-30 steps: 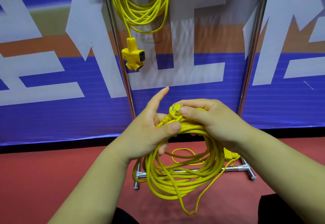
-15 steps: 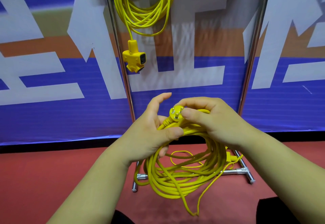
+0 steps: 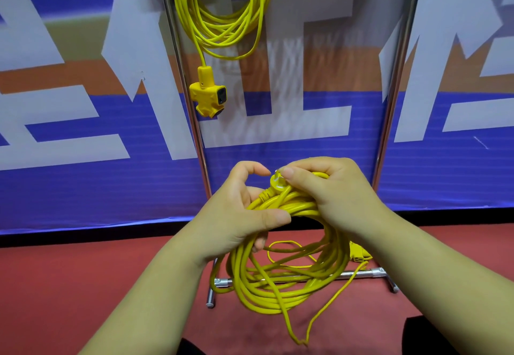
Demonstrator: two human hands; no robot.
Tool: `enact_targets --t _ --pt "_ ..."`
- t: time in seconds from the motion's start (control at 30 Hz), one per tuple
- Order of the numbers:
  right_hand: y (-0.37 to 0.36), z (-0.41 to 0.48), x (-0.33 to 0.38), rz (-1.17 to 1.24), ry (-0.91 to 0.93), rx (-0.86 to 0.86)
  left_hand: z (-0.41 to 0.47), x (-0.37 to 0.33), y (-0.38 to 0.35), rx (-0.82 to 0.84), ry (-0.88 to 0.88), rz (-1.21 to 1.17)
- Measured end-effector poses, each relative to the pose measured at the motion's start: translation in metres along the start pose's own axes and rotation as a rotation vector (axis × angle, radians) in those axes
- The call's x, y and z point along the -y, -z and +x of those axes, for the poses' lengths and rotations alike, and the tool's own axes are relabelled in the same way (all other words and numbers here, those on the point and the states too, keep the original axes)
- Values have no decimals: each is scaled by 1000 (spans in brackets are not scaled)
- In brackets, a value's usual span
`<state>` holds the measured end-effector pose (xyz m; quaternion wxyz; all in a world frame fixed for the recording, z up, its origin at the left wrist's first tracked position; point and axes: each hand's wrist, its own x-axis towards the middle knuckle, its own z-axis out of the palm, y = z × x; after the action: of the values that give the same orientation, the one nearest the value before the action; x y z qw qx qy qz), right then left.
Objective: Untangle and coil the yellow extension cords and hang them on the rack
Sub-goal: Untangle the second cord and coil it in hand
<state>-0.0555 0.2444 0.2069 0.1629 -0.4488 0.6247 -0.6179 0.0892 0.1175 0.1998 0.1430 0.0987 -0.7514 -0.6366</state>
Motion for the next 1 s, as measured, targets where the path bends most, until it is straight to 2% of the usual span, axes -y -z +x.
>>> enact_targets --t 0.13,0.23,0.5,0.6,0.77,0.87,1.0 --pt "1 1 -1 31 -32 -48 -3 -3 3 30 -22 108" --pt "2 2 -1 63 -43 -91 -5 -5 3 -10 -53 198" --pt "3 5 -4 22 -19 -140 -6 0 5 -132 -94 257" --pt "6 8 -6 47 -45 -66 -7 0 2 -153 -119 208" --pt "20 11 -3 101 -130 188 -8 0 4 -131 -125 135" --pt "26 11 -6 123 -233 278 -9 0 3 -62 -118 191" --pt "28 10 -7 163 -180 368 -9 -2 3 -35 -112 273"
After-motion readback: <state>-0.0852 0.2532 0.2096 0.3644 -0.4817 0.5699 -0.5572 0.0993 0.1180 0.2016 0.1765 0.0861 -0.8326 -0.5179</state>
